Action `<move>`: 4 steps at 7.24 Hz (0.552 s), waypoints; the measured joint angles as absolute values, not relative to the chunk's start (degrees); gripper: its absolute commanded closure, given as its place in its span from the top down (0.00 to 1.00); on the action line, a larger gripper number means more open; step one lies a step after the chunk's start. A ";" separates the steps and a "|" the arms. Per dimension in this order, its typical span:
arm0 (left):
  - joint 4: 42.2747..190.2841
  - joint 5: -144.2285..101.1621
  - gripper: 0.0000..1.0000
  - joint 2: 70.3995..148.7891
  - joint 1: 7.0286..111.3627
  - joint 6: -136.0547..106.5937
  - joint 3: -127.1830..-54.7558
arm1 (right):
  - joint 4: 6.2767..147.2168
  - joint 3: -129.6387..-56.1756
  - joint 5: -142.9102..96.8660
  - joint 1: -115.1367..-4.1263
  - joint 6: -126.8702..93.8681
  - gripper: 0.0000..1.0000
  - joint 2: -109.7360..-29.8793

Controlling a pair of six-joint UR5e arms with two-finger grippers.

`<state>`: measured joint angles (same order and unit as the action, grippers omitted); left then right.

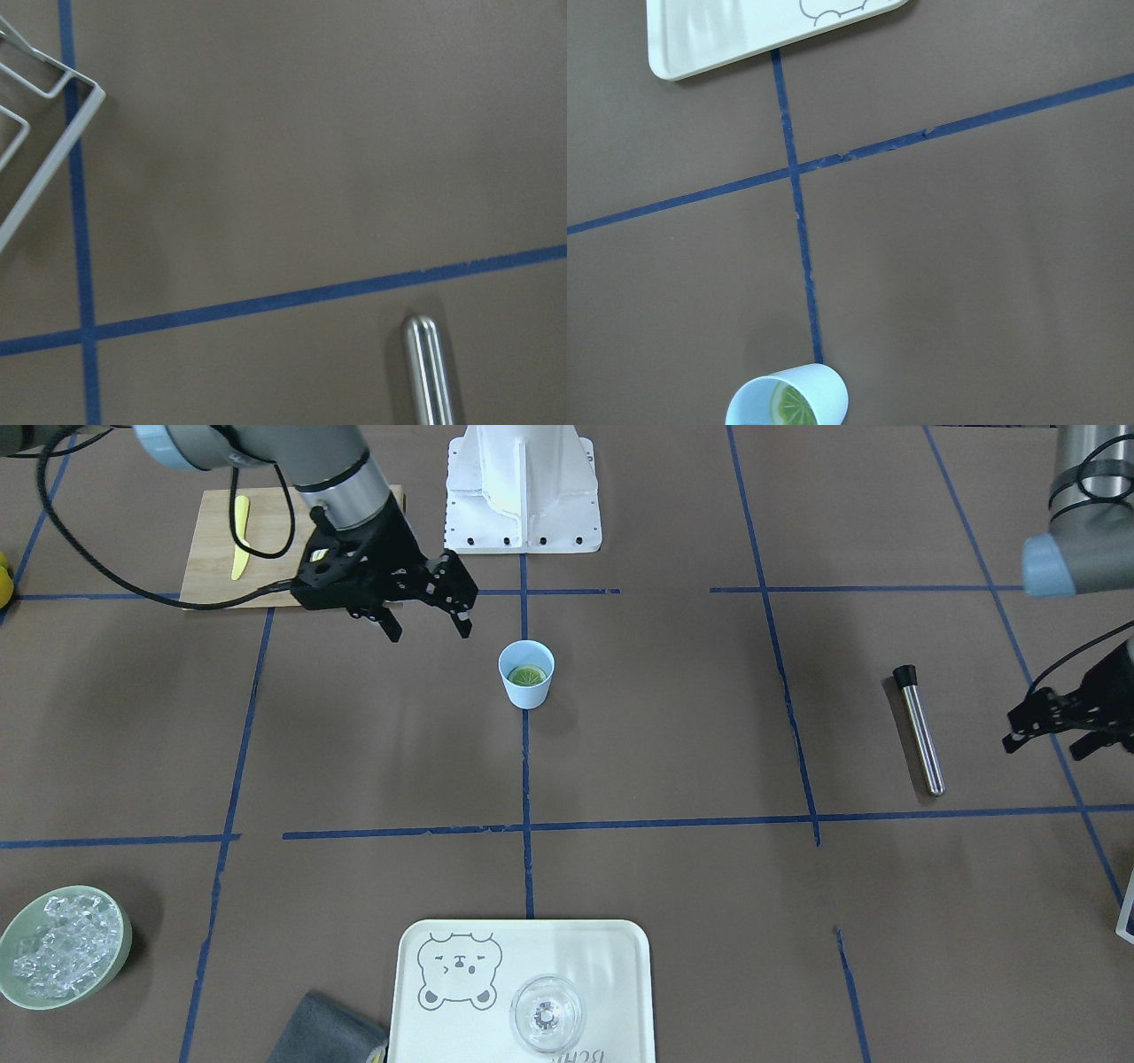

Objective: Squeeze lemon into cup
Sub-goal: 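Raise the right gripper from the cup while the left gripper reaches for the muddler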

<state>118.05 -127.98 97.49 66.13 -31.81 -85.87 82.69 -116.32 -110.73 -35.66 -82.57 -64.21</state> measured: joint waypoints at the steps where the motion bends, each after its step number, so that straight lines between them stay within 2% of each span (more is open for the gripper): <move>1: 118.46 -126.73 0.85 98.69 63.02 -34.94 -84.26 | 82.58 -117.21 -111.98 -36.64 -81.50 1.00 -65.81; 3: 118.70 -126.07 0.80 99.36 59.82 -36.58 -82.46 | 82.41 -117.48 -112.47 -37.02 -80.86 1.00 -66.76; 4: 118.74 -125.91 0.74 99.37 58.96 -36.67 -81.99 | 82.38 -117.49 -112.47 -37.01 -80.80 1.00 -66.82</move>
